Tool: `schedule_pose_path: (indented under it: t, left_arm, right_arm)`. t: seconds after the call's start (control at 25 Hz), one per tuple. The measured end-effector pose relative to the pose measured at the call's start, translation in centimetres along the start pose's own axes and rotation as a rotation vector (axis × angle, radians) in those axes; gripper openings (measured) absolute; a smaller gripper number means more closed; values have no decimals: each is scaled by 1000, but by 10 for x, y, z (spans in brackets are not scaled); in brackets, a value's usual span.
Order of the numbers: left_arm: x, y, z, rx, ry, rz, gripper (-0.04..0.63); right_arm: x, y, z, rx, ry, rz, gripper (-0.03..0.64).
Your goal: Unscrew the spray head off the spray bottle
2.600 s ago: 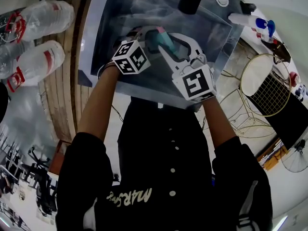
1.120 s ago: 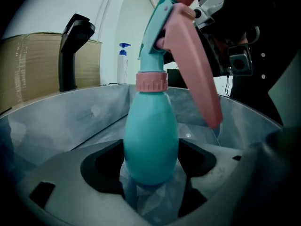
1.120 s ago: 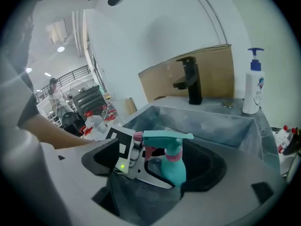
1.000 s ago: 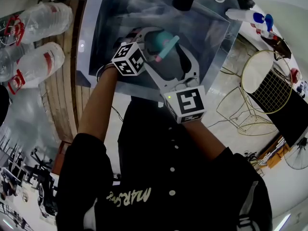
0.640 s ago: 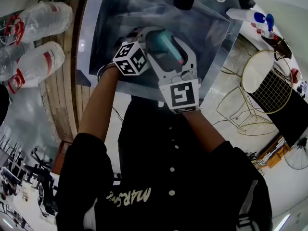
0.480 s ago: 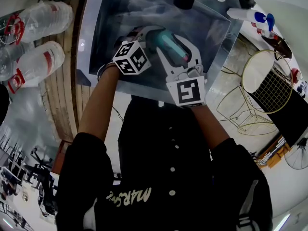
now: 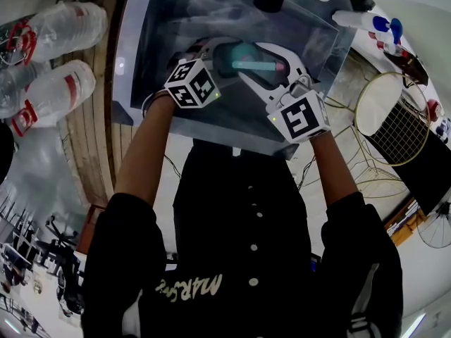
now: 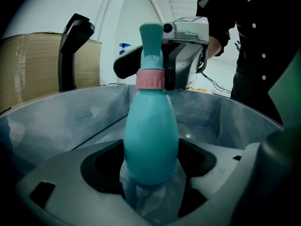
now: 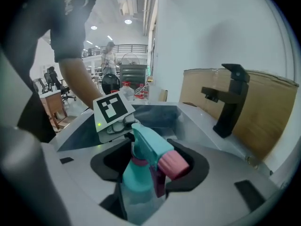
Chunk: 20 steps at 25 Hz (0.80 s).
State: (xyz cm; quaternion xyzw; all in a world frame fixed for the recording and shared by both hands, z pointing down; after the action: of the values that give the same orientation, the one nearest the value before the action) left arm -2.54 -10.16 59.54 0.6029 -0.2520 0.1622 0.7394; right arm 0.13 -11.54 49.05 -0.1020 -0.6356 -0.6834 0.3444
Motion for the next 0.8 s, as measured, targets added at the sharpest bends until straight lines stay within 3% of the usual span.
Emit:
schedule_pose_path:
  t: [0.28,0.6,0.8]
  left_arm:
    - [-1,1,0,6,12,0,374]
    - [-1,0,0,13,17,-1,374]
    - [0,1,-1,12,23,-3,374]
  right_arm:
    - [6,6,-2,-72,-195,-55,238]
    - [2,6,-3,-59,-218,-65,247]
    - [7,10,0,-24,-322,-137,224]
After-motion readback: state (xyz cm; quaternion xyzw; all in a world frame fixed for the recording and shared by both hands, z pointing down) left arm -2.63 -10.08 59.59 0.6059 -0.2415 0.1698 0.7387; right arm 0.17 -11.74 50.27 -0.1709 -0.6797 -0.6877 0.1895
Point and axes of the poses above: the fingertips, and each gripper's own axes: x forward along the fingers, z to its left, y out of its underside, the point moved 4 cm from there along -x, backward along the fingers, and after that the axes turned 6 degrees about -x, right-handed, at the moved point
